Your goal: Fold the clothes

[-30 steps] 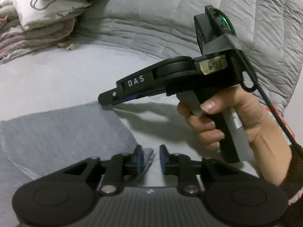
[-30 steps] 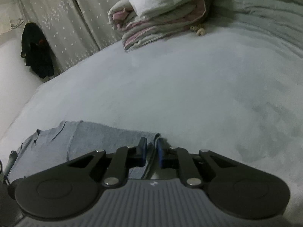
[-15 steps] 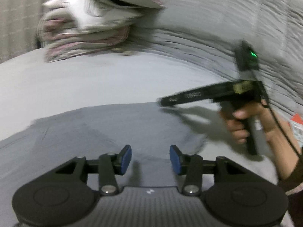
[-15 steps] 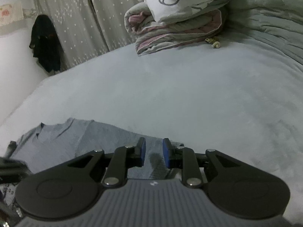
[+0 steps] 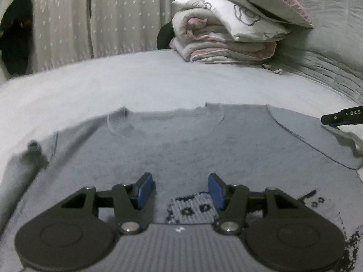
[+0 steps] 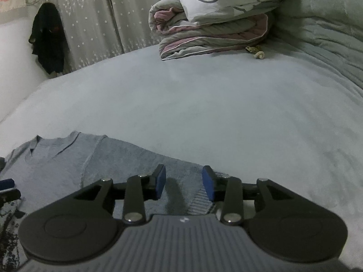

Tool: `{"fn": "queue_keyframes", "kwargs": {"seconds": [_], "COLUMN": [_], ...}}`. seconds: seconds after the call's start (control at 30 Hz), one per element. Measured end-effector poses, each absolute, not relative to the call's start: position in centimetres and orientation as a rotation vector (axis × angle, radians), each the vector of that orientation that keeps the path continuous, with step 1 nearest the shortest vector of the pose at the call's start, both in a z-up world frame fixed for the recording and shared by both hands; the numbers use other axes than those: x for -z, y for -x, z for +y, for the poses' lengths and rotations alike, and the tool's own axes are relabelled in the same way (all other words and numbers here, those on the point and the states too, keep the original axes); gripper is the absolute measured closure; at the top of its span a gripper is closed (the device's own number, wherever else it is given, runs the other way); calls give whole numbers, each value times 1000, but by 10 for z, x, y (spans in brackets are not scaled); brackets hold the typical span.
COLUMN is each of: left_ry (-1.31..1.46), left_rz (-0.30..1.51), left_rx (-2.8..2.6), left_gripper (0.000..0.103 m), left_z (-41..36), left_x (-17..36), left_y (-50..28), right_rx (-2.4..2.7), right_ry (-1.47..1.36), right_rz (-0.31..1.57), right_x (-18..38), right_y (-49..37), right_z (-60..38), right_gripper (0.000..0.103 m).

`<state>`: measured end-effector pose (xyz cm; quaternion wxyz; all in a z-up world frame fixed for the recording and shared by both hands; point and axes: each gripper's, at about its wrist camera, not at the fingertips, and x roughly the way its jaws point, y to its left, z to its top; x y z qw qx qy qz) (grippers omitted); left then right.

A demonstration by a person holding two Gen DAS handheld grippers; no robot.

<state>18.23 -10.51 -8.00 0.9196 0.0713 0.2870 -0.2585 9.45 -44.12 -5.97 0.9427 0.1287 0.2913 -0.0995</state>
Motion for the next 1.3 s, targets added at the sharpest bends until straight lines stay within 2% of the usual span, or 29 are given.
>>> {"fn": "queue_keyframes", "kwargs": {"seconds": [0.23, 0.33, 0.57, 0.63, 1.0, 1.3], "left_ry": [-91, -79, -107, -93, -69, -17], "left_rz": [603, 611, 637, 644, 613, 592], "left_rx": [574, 584, 480, 455, 235, 127], "left_gripper": [39, 39, 39, 39, 36, 36], "left_z": [-97, -93, -66, -53, 30, 62], "left_x": [83, 82, 67, 62, 42, 46], "left_y": [-188, -189, -200, -205, -222, -229], "right_rx": [253, 285, 218, 185, -18, -145], "right_ry": [-228, -246, -223, -182, -163, -200], "right_rz": [584, 569, 576, 567, 555, 626], "right_x": [52, 41, 1, -10, -34, -8], "right_y": [-102, -97, -126, -138, -210, -259], "right_z": [-422, -413, -370, -350, -249, -172], "right_gripper": [55, 50, 49, 44, 43, 43]}}
